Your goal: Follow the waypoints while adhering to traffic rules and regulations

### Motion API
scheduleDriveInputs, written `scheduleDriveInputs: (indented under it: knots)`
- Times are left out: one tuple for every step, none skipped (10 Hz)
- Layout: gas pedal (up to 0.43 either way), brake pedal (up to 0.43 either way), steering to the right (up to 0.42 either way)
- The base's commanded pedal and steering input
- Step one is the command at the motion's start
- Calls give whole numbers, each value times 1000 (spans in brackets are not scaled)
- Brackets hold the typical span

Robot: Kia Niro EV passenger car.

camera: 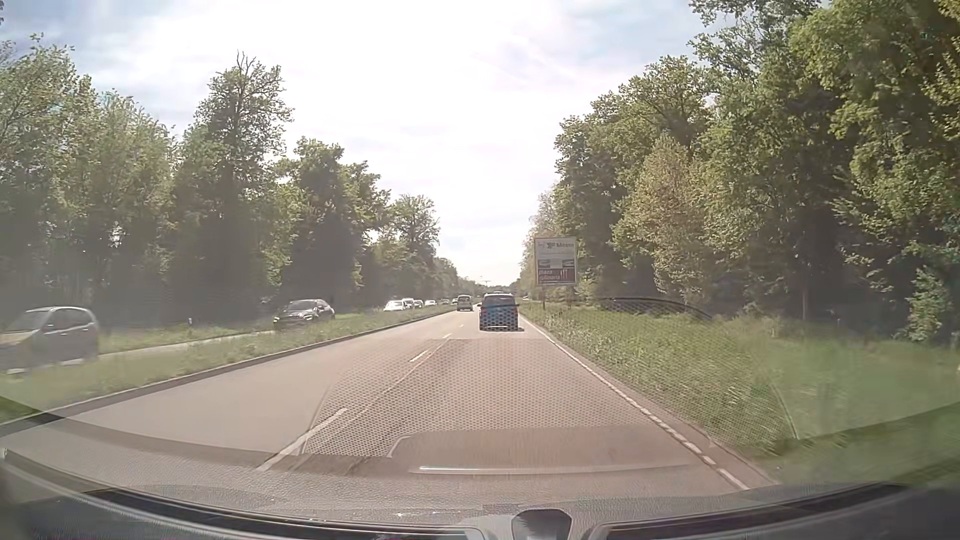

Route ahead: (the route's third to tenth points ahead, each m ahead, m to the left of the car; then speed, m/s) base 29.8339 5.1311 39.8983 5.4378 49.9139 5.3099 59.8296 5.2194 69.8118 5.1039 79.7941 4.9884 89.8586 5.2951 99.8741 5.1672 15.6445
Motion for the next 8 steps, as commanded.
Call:
scheduleDriveInputs:
  knots:
    - [110, 0, -1]
    - [98, 0, -1]
    - [98, 0, -1]
    - [98, 0, -1]
    - [98, 0, -1]
    - [98, 0, -1]
    - [98, 0, -1]
    - [98, 0, -1]
